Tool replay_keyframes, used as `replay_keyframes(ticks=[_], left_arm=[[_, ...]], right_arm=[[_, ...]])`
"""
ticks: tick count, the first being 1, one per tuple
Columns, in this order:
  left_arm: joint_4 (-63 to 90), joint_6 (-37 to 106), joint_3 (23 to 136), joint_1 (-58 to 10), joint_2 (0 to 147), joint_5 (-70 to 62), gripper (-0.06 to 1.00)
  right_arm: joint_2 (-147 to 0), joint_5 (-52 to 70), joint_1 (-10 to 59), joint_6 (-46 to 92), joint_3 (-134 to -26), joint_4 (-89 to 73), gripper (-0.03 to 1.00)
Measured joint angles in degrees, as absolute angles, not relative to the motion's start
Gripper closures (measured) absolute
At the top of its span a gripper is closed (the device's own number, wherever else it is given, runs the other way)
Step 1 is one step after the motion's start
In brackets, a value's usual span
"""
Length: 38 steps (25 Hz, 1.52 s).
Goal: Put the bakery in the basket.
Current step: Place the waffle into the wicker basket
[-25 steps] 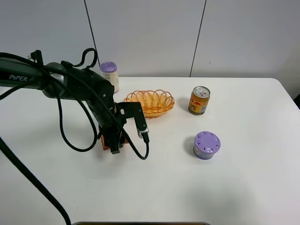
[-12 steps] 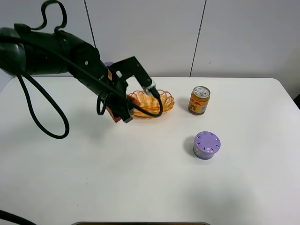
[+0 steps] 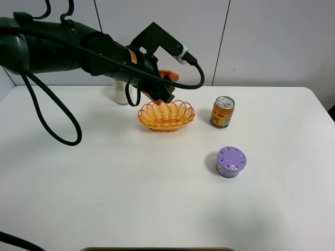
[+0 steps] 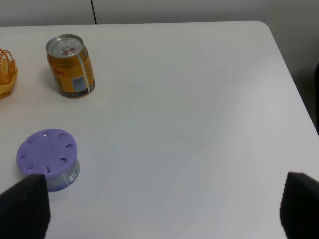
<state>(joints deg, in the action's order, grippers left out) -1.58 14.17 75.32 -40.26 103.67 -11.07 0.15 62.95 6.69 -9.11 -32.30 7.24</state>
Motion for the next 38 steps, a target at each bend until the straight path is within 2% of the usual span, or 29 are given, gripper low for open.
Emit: replay_keyframes(ticks=[6, 18, 38], left_arm=[[-1.4, 8.9, 75.7, -40.3, 107.8, 0.5, 0.32], [-1.4, 8.1, 84.5, -37.6, 123.9, 6.9, 0.32], [-1.3, 6.7, 84.7, -35.7, 129.3, 6.0, 0.32]], right_arm=[[0.1, 62.9, 6.7, -9.1, -32.3, 7.2, 0.06], [0.1, 62.9, 6.7, -9.1, -32.3, 7.2, 0.06], [0.1, 62.9, 6.7, -9.1, -32.3, 7.2, 0.06]])
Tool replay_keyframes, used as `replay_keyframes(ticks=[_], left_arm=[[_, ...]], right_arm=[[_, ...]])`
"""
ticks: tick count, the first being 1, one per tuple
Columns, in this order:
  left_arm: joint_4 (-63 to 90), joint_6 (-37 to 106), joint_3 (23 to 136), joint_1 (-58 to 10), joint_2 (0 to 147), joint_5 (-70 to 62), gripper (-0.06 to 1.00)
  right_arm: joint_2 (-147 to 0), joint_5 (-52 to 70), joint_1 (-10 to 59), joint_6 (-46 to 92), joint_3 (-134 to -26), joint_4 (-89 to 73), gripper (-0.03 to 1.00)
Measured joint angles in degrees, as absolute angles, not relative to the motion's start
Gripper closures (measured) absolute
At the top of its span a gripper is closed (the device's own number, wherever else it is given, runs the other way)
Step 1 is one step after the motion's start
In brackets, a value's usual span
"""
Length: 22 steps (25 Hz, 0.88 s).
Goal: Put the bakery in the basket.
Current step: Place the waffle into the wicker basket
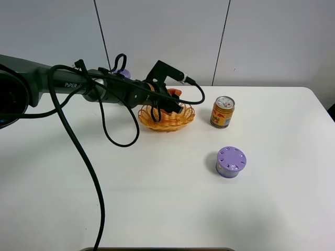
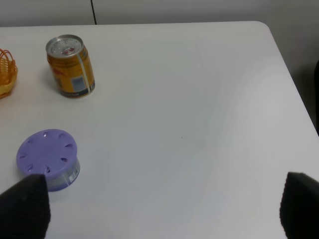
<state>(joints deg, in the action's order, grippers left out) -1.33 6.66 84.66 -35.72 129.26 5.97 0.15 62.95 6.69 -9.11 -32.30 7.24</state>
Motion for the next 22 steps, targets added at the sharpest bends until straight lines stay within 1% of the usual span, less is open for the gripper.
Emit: replay_keyframes(ticks=[9, 22], left_arm=[[-1.3, 6.6, 84.7, -35.7, 129.3, 2.1, 0.32], [-1.3, 6.5, 84.7, -35.7, 129.3, 2.0, 0.32]], right_arm=[[0.1, 62.9, 6.7, -9.1, -32.3, 7.2, 0.06], [0.1, 62.9, 6.7, -9.1, -32.3, 7.2, 0.06]])
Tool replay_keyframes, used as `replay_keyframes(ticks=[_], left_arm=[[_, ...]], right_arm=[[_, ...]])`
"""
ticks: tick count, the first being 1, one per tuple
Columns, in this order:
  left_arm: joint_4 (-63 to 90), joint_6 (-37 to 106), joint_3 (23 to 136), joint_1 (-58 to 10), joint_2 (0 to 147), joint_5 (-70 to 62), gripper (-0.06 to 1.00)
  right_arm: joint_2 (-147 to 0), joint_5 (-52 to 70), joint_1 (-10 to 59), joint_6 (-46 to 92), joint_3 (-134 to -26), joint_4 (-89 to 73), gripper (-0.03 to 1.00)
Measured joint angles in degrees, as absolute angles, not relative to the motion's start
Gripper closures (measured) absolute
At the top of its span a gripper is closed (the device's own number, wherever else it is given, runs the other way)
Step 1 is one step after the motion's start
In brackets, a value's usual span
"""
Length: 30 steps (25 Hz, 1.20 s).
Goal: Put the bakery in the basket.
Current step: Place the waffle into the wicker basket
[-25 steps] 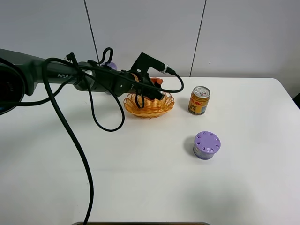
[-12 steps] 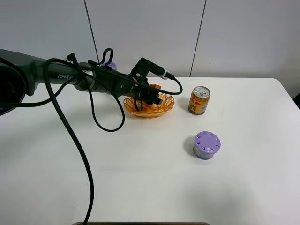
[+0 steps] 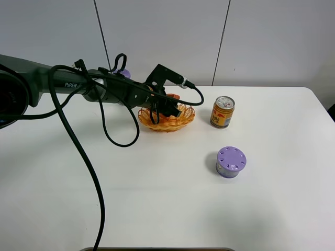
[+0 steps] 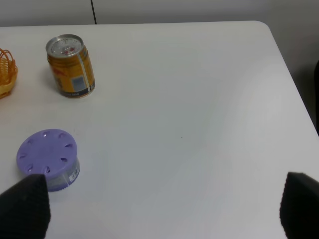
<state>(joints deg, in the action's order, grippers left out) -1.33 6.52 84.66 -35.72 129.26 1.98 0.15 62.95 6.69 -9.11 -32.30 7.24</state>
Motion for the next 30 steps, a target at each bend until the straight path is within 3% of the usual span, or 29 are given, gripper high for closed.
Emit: replay_keyframes(ticks=[4, 12, 19, 30], left_arm=[[-1.3, 6.5, 84.7, -35.7, 129.3, 2.0, 0.32], [-1.3, 6.5, 84.7, -35.7, 129.3, 2.1, 0.1], [-1.3, 6.5, 84.7, -35.7, 129.3, 2.1, -0.02], [-1.3, 6.5, 84.7, -35.7, 128.2, 0.0, -0.04]], right_arm=[[0.1, 62.9, 6.7, -9.1, -32.3, 7.2, 0.06], [0.1, 62.9, 6.7, -9.1, -32.3, 7.2, 0.06], [0.1, 62.9, 6.7, -9.1, -32.3, 7.2, 0.06], [0.1, 62.9, 6.7, -9.1, -32.3, 7.2, 0.06]])
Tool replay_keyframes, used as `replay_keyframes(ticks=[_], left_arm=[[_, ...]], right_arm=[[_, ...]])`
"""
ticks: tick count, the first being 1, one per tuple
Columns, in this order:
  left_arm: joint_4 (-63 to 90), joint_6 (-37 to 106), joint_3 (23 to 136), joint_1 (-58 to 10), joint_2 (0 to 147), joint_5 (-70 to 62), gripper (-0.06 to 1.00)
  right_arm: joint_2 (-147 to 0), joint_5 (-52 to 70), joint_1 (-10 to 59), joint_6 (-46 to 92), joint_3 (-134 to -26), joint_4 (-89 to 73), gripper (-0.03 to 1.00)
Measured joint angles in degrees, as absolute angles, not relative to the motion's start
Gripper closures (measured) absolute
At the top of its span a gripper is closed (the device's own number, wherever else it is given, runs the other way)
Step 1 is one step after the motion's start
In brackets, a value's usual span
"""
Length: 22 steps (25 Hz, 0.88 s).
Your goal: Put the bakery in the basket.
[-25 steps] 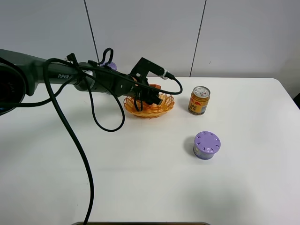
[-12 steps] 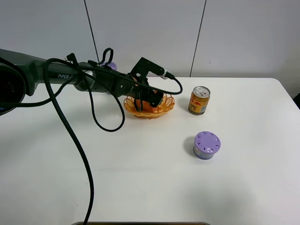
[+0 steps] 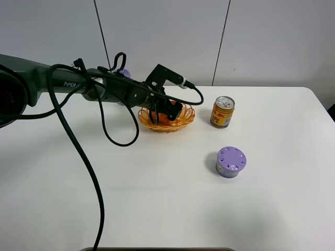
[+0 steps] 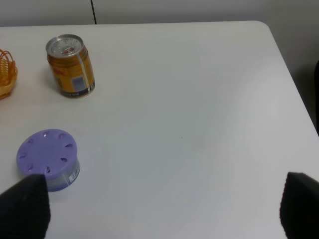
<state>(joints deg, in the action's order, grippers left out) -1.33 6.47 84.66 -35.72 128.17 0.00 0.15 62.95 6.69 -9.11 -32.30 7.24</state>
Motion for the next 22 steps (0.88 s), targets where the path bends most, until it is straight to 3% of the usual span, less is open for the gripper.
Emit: replay_keyframes(ticks=[14, 22], left_arm=[[-4.3, 6.5, 84.7, -35.6, 108.9, -16.4, -0.04], [-6.1, 6.6, 84.7, -30.3, 96.8, -29.8, -0.04]], right_arm=[[0.1, 62.9, 6.7, -9.1, -32.3, 7.2, 0.06], [0.1, 62.9, 6.7, -9.1, -32.3, 7.2, 0.06]])
